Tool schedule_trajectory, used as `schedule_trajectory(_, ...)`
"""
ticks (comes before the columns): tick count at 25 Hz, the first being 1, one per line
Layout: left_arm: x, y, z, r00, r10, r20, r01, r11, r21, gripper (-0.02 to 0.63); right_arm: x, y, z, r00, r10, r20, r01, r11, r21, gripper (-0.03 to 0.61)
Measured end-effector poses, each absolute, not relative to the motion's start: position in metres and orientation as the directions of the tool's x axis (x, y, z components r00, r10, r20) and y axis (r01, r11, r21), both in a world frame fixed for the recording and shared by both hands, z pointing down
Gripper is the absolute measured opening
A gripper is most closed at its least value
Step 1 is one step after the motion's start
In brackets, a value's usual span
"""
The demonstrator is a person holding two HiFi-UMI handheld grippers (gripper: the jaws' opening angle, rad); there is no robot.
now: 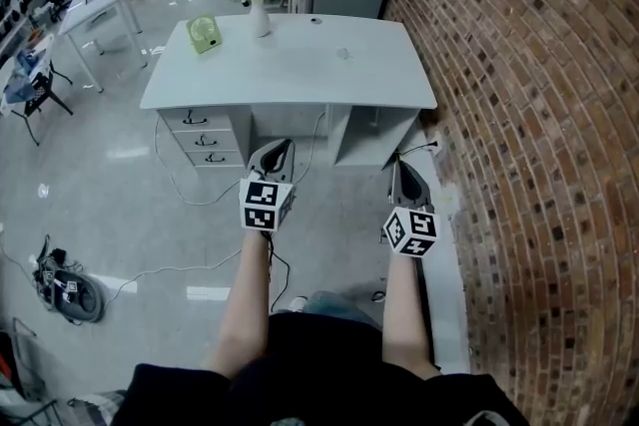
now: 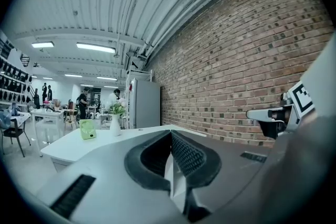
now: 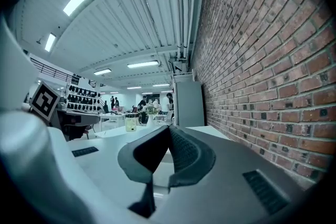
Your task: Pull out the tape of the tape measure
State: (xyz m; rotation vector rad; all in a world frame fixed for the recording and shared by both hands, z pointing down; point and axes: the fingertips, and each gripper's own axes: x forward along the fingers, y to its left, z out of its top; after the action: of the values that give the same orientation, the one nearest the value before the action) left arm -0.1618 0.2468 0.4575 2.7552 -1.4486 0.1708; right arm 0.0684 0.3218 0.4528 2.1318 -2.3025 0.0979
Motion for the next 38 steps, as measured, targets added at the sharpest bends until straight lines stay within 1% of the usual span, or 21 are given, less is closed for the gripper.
schedule_trajectory(14, -0.155, 0.222, 0.469, 0.590, -0.795, 0.142, -0.798, -0.600, -0.045, 0.021, 0.072, 0.303, 0.459, -0.047, -0.998, 0.047, -0.997, 0.044, -0.063, 0.002)
schedule_trajectory(21, -0.135, 0.184, 0.474, 0.599, -0.787, 0.144, -0.789, -0.611, -0.059, 0.021, 0.090, 0.263, 0.464, -0.041, -0.998, 0.044, -0.996, 0.037, -0.076, 0.002)
schedule_trajectory(28, -0.110, 0.105, 0.489, 0.586, -0.795, 0.156, -0.796, -0.601, -0.077, 0.021, 0.115, 0.174, 0.474, -0.068, -0.997, 0.041, -0.995, 0.065, -0.069, 0.002)
schedule_trajectory(35, -0.063, -0.017, 0.500, 0.569, -0.801, 0.185, -0.802, -0.590, -0.091, 0.021, 0.162, 0.040, 0.481, -0.100, -0.994, 0.053, -0.992, 0.095, -0.083, 0.002)
schedule_trajectory(38, -0.043, -0.080, 0.494, 0.561, -0.808, 0.179, -0.810, -0.580, -0.082, 0.021, 0.178, -0.027, 0.477, -0.126, -0.990, 0.062, -0.990, 0.121, -0.077, 0.002)
